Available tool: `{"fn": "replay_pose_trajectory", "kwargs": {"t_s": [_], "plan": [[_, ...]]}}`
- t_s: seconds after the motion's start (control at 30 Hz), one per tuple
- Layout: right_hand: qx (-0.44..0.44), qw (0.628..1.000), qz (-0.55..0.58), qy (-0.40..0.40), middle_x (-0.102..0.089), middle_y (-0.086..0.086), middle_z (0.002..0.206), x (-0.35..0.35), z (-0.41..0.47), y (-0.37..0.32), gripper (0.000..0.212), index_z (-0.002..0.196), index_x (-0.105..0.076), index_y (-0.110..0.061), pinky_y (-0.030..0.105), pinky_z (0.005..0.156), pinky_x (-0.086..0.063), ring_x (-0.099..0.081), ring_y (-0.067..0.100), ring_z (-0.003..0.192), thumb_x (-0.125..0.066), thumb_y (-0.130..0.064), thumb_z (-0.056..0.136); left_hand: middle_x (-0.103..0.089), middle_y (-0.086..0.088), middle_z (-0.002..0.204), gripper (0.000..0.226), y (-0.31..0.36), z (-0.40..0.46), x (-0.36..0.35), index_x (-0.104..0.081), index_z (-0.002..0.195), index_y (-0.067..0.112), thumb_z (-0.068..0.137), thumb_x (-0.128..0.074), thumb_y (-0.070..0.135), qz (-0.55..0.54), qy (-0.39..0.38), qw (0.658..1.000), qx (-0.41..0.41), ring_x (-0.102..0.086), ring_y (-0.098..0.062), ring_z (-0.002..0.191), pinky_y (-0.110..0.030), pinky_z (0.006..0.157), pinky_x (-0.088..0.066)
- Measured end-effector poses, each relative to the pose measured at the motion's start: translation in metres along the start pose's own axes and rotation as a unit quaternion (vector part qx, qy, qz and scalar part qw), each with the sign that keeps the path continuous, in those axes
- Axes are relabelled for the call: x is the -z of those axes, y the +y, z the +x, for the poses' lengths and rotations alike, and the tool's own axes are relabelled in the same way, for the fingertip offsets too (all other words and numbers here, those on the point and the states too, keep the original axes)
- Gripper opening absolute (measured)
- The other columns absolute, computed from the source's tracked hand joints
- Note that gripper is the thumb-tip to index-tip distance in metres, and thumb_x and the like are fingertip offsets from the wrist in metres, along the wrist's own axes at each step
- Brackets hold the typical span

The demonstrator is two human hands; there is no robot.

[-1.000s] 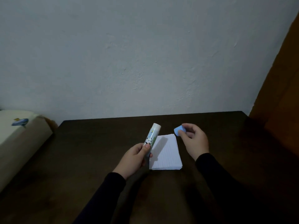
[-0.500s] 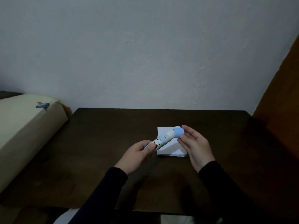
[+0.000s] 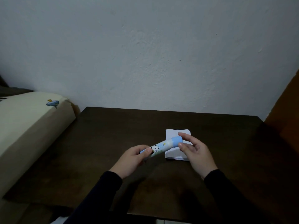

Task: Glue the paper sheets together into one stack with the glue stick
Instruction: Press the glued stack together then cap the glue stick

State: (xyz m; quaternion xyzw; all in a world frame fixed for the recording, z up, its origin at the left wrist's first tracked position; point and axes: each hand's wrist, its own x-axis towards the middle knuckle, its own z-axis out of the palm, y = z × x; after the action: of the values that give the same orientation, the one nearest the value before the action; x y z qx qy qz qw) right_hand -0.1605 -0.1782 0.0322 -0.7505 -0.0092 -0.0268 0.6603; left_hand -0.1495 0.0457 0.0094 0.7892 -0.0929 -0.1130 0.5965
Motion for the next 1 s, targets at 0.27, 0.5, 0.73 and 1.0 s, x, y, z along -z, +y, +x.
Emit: {"fn": "replay_pose_trajectory", "kwargs": {"t_s": [0.27,0.5,0.73,1.0], "plan": [[-0.001,1.000,-0.011,-0.016,-0.063,-0.016,0.101,-0.005,0.003,0.004,0.033,0.115,-0.059,-0.032,0.012,0.081,-0.052,-0.063,-0.010,0.092,-0.057,-0.007,0.094,-0.054,0.001,0.073,0.033,-0.006,0.004,0.003,-0.070,0.093,0.022,0.084,-0.052,0.049,-0.017,-0.018,1.000,0.001,-0.047,-0.009,0.065,-0.018,0.057,-0.036],[0.005,0.999,-0.013,-0.035,-0.062,-0.012,0.109,-0.004,0.004,0.007,0.036,0.113,-0.058,-0.035,0.016,0.081,-0.053,-0.063,-0.001,0.099,-0.058,-0.006,0.093,-0.054,0.001,0.073,0.038,-0.002,0.004,0.003,-0.067,0.101,0.009,0.091,-0.053,0.042,-0.016,-0.015,1.000,-0.013,-0.047,-0.005,0.060,-0.015,0.055,-0.036],[0.008,0.999,-0.040,-0.021,-0.063,-0.011,0.104,-0.005,0.005,0.009,0.026,0.108,-0.061,-0.032,0.014,0.073,-0.053,-0.065,0.004,0.094,-0.064,-0.013,0.090,-0.060,0.011,0.077,0.023,-0.005,0.002,0.004,-0.069,0.102,0.031,0.094,-0.051,0.043,0.035,-0.011,0.999,-0.006,-0.053,-0.003,0.071,-0.023,0.070,-0.041],[-0.006,0.990,-0.136,0.045,-0.063,0.009,0.074,-0.010,0.005,0.014,0.049,0.076,-0.061,-0.008,0.027,0.067,-0.049,-0.061,0.019,0.072,-0.055,-0.057,0.080,-0.065,0.012,0.103,0.019,-0.001,0.001,0.000,-0.065,0.109,0.034,0.097,-0.051,0.036,0.081,-0.020,0.996,-0.017,-0.059,-0.004,0.096,-0.028,0.088,-0.049]]}}
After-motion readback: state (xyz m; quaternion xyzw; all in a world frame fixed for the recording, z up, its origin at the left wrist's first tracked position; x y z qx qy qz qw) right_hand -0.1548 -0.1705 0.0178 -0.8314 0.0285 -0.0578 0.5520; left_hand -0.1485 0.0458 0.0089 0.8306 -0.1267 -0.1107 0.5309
